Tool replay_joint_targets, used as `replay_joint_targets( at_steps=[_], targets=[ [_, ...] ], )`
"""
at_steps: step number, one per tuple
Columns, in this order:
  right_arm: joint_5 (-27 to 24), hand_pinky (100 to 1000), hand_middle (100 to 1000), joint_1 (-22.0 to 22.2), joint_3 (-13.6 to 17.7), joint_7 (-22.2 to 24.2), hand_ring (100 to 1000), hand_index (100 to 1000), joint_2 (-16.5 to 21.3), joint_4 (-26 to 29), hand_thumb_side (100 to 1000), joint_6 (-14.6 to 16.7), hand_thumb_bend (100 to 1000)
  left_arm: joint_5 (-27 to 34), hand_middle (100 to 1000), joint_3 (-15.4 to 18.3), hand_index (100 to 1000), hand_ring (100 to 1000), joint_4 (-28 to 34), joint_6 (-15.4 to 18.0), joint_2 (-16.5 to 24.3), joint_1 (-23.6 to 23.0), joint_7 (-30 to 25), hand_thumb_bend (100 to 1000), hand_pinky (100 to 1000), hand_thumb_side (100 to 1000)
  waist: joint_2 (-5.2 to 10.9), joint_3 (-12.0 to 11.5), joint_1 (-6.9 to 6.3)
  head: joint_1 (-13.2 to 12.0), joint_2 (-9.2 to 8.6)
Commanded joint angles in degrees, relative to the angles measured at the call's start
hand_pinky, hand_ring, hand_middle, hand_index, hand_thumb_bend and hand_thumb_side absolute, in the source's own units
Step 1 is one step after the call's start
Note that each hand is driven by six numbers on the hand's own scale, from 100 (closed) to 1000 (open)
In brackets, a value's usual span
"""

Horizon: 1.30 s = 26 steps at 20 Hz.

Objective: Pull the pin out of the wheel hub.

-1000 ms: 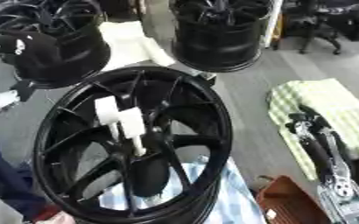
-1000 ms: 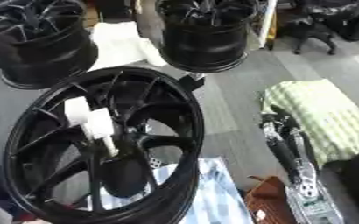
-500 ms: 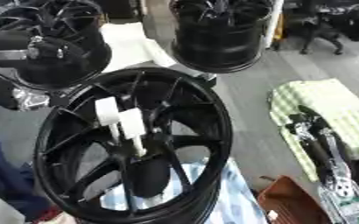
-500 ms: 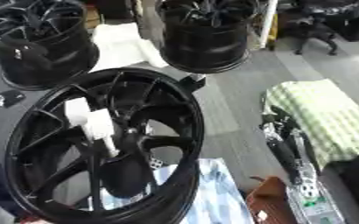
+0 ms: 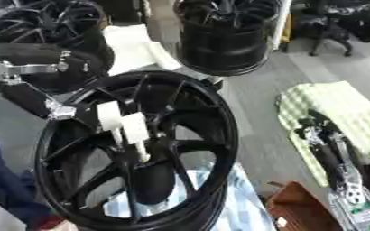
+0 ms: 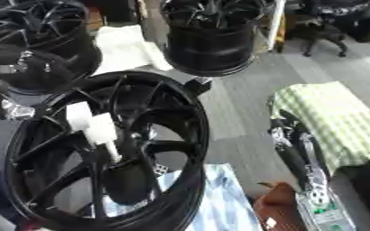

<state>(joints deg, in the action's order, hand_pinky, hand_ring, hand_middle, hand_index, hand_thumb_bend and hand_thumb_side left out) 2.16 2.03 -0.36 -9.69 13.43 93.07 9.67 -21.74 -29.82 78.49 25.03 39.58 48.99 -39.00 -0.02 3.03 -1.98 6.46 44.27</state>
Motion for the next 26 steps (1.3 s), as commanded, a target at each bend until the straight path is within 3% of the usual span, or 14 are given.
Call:
replay_joint_targets(
  at_steps=[1,22,26],
  targets=[
    [0.3,756,719,-0.6,0.2,0.0,697,895,1.2,0.8,661,0.0,111,-1.5,817,-0.2,959,1000,-1.0,13.8,0.0,1.1,-13.0,259,733,685,0.87,0.0,0.14,-0.1,-0.15],
    [0.2,756,719,-0.8,0.1,0.0,696,895,1.0,0.8,664,0.0,110,-6.2,751,-1.3,949,1000,-3.9,16.3,-2.9,-1.1,-13.0,291,676,666,0.77,0.4,0.23,-0.3,-0.15],
    [0.2,756,719,-0.9,0.1,-0.1,696,895,1.0,0.8,665,0.0,110,-6.7,697,-1.4,937,1000,-4.1,16.4,-3.5,-1.3,-13.0,294,647,661,0.75,0.5,0.22,-0.4,-0.15]
  ],
)
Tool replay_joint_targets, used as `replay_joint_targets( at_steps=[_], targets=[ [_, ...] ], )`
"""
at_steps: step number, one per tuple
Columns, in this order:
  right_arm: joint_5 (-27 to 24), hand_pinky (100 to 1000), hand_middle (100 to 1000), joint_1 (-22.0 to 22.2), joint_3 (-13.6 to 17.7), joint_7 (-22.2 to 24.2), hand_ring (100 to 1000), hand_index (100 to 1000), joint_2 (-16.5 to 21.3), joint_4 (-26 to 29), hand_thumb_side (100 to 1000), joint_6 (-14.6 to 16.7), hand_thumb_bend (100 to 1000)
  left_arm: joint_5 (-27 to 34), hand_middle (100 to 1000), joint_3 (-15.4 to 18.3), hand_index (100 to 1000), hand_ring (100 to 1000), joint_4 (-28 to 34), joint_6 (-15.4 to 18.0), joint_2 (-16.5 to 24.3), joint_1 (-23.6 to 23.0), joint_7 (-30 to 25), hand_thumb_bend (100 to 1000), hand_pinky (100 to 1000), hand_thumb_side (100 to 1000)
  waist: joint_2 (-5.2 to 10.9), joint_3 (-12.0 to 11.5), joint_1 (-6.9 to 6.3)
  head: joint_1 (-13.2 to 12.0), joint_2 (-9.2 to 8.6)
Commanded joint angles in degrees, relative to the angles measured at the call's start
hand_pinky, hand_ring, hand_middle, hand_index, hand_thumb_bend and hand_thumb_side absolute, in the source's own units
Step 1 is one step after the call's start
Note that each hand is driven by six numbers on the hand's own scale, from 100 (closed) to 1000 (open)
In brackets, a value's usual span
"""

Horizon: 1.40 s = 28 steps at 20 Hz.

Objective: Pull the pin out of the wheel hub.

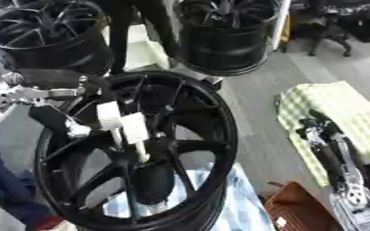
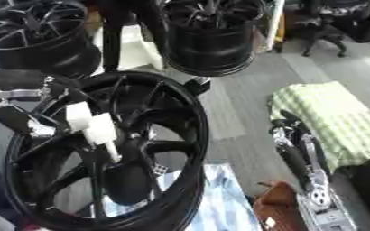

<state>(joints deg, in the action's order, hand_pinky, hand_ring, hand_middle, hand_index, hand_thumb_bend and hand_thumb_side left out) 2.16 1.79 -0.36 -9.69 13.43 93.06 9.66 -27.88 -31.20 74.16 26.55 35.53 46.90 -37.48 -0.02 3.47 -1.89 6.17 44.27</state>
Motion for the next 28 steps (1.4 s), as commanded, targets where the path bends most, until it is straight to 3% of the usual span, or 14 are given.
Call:
replay_joint_targets(
  at_steps=[1,8,13,17,22,28],
  targets=[
    [0.2,756,719,-0.6,0.1,0.0,696,895,1.0,0.8,665,0.0,110,-0.7,672,-0.1,930,1000,0.1,15.0,0.5,0.7,-14.5,292,632,662,0.74,0.1,0.13,-0.1,-0.15],
    [0.2,756,719,-0.8,0.1,0.0,696,895,1.0,0.8,667,0.0,109,-2.1,598,-0.4,907,1000,-1.2,15.8,-0.4,0.2,-14.5,271,618,612,0.72,0.2,0.14,-0.1,-0.15],
    [0.2,756,719,-0.8,0.1,0.0,696,895,0.9,0.7,667,0.0,109,-2.2,531,-0.4,869,1000,-1.9,16.2,-0.7,0.0,-14.5,207,585,538,0.69,0.3,0.13,-0.1,-0.15],
    [0.2,756,719,-0.9,0.1,0.0,696,895,0.9,0.7,667,0.1,109,-1.2,463,-0.2,817,1000,-2.0,15.7,-0.8,0.2,-14.5,103,537,416,0.70,0.3,0.13,-0.1,-0.15],
    [0.2,756,718,-0.8,0.1,0.0,696,895,0.9,0.7,668,0.1,108,1.9,363,0.5,729,1000,-0.9,14.4,-0.4,0.7,-14.5,100,457,221,0.76,0.3,0.16,-0.1,-0.15],
    [0.2,756,718,-0.8,0.1,-0.1,695,895,0.9,0.6,668,0.0,109,7.1,333,1.2,704,1000,1.7,12.9,1.5,2.9,-14.5,100,430,208,0.88,0.2,0.11,-0.1,-0.15]
  ],
)
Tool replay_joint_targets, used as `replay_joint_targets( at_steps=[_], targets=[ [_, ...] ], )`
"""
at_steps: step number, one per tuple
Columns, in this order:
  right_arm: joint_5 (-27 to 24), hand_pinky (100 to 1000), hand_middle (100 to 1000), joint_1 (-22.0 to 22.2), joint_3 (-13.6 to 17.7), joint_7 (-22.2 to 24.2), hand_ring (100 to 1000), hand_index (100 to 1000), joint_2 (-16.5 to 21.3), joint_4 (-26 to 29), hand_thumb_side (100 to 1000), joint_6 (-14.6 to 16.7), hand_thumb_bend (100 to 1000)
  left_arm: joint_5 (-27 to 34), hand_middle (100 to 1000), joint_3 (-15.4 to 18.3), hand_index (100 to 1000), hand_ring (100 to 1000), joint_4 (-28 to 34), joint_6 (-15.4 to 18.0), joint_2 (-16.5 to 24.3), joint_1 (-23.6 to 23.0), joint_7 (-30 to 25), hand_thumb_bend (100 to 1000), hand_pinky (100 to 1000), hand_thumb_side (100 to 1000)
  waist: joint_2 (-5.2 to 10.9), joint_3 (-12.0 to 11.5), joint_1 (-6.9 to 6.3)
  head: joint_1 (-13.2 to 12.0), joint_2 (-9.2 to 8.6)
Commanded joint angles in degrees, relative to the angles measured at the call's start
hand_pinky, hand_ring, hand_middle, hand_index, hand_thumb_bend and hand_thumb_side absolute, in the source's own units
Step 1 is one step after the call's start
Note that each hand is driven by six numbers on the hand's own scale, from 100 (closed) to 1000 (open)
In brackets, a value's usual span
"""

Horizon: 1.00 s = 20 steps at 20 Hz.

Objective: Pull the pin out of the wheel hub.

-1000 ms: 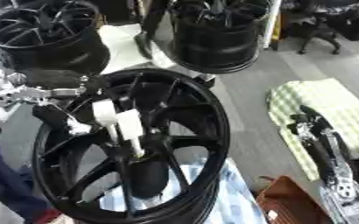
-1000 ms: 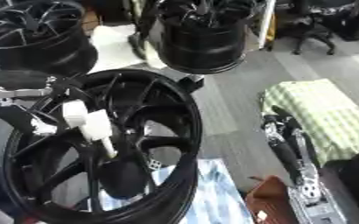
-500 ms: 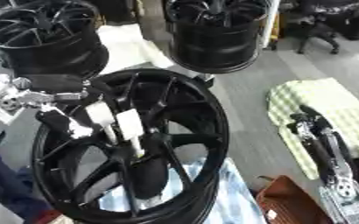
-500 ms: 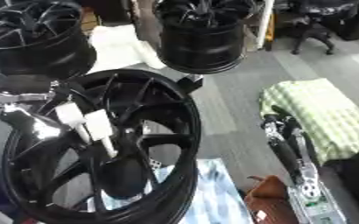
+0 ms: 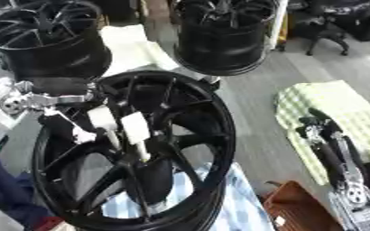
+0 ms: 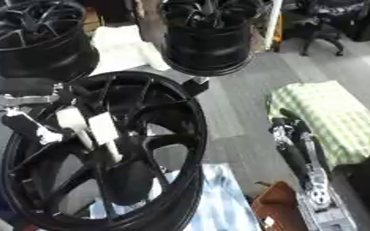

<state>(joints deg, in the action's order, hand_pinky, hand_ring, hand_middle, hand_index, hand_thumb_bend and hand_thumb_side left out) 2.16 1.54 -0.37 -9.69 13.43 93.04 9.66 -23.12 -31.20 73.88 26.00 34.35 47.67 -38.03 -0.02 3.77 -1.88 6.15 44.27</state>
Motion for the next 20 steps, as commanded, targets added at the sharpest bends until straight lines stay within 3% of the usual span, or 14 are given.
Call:
replay_joint_targets(
  at_steps=[1,7,11,14,15,16,19,20],
  targets=[
    [0.2,756,718,-0.5,0.1,-0.1,695,895,0.9,0.6,668,0.0,109,3.1,327,1.3,700,1000,2.6,13.2,3.2,2.5,-13.9,100,424,208,0.90,-0.1,0.07,-0.1,-0.15],
    [0.2,756,718,-0.4,0.2,-0.2,695,895,1.0,0.5,670,0.1,107,7.7,322,3.2,698,1000,5.3,11.4,7.4,3.7,-13.9,100,424,202,1.09,-0.3,-0.05,0.1,-0.15],
    [0.2,756,718,-0.3,0.4,-0.3,695,895,1.1,0.3,670,0.1,106,11.0,327,6.9,703,1000,8.3,9.8,12.3,2.9,-13.9,100,429,162,1.16,-0.6,-0.20,0.2,-0.15],
    [0.2,756,717,-0.3,0.6,-0.5,695,894,1.1,0.3,671,0.1,107,12.5,339,10.4,715,1000,10.4,8.3,16.9,-0.3,-13.7,100,442,186,1.10,-1.0,-0.26,0.4,-0.15],
    [0.2,756,717,-0.3,0.6,-0.6,695,894,1.1,0.3,671,0.1,107,12.7,342,11.8,719,1000,11.0,7.7,18.6,-2.3,-13.3,382,445,100,1.05,-1.0,-0.26,0.5,-0.15],
    [0.2,756,717,-0.3,0.7,-0.7,695,894,1.1,0.3,671,0.1,107,12.5,345,13.4,724,1000,11.1,6.7,20.2,-4.7,-12.6,100,451,185,0.99,-1.2,-0.23,0.6,-0.15],
    [0.2,757,717,-0.4,0.9,-0.9,695,894,1.0,0.3,671,0.1,105,10.9,365,18.0,737,1000,9.8,3.7,23.3,-13.4,-9.8,100,473,187,0.79,-1.5,-0.06,0.7,-0.15],
    [0.2,757,717,-0.4,0.9,-0.9,695,895,0.9,0.4,672,0.1,105,9.6,408,19.5,762,1000,8.9,2.9,23.4,-16.2,-9.0,100,502,190,0.71,-1.6,0.04,0.7,-0.15]
  ],
)
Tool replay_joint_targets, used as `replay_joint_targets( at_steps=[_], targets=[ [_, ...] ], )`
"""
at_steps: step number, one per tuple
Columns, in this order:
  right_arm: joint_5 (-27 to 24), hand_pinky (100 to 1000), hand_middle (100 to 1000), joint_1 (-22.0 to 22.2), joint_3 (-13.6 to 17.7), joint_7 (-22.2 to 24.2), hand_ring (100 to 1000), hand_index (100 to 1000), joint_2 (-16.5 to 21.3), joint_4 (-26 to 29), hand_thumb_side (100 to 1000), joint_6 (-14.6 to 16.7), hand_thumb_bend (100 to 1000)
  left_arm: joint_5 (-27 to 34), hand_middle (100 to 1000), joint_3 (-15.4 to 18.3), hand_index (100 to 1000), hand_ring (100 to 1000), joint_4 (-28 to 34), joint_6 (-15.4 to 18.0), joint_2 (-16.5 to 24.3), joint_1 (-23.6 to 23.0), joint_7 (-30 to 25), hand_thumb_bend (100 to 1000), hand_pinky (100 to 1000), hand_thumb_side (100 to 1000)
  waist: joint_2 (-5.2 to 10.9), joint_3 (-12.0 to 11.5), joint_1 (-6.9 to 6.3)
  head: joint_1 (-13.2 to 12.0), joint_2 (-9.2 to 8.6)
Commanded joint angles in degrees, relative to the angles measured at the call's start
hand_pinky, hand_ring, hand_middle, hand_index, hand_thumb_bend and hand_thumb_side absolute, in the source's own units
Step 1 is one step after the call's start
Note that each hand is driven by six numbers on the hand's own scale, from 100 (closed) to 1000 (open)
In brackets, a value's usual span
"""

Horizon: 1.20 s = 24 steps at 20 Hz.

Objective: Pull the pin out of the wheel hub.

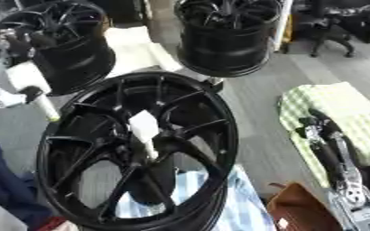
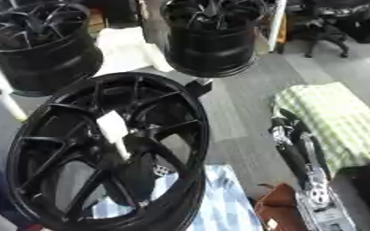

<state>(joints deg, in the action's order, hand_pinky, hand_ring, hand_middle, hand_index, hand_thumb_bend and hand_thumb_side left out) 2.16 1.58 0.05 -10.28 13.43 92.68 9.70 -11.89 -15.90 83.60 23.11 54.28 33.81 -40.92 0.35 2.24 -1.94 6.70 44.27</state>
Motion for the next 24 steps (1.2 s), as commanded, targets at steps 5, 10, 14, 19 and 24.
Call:
replay_joint_targets(
  at_steps=[5,10,14,19,24],
  targets=[
    [0.2,757,717,-0.4,0.7,-0.5,694,895,0.5,0.9,671,0.0,104,-10.5,691,12.8,931,1000,-7.7,2.1,-1.4,-13.8,1.6,163,697,638,0.05,-0.8,0.75,0.4,-0.15],
    [0.1,757,717,-0.4,0.8,-0.6,694,894,0.0,1.0,672,-0.1,104,-14.5,796,20.3,953,1000,-12.4,-2.5,-9.8,-19.2,11.9,152,750,951,-0.23,-1.1,1.46,0.5,-0.15],
    [0.0,757,716,-0.4,1.0,-0.7,694,894,-0.3,1.1,672,-0.1,104,-14.2,758,25.3,936,1000,-9.5,-5.6,-16.4,-22.1,15.7,100,726,915,-0.35,-1.4,1.93,0.6,-0.15],
    [-0.1,757,716,-0.6,1.1,-0.8,694,894,-0.6,1.0,673,-0.1,104,-7.5,678,30.4,906,1000,-1.7,-10.6,-25.1,-25.8,17.2,100,681,848,-0.52,-1.6,2.23,0.7,-0.15],
    [-0.2,757,716,-0.6,1.2,-0.9,694,894,-0.9,1.0,673,-0.1,104,1.4,637,33.6,888,1000,5.6,-16.9,-33.6,-28.3,16.6,100,660,888,-0.64,-1.9,2.53,0.8,-0.15]
  ],
)
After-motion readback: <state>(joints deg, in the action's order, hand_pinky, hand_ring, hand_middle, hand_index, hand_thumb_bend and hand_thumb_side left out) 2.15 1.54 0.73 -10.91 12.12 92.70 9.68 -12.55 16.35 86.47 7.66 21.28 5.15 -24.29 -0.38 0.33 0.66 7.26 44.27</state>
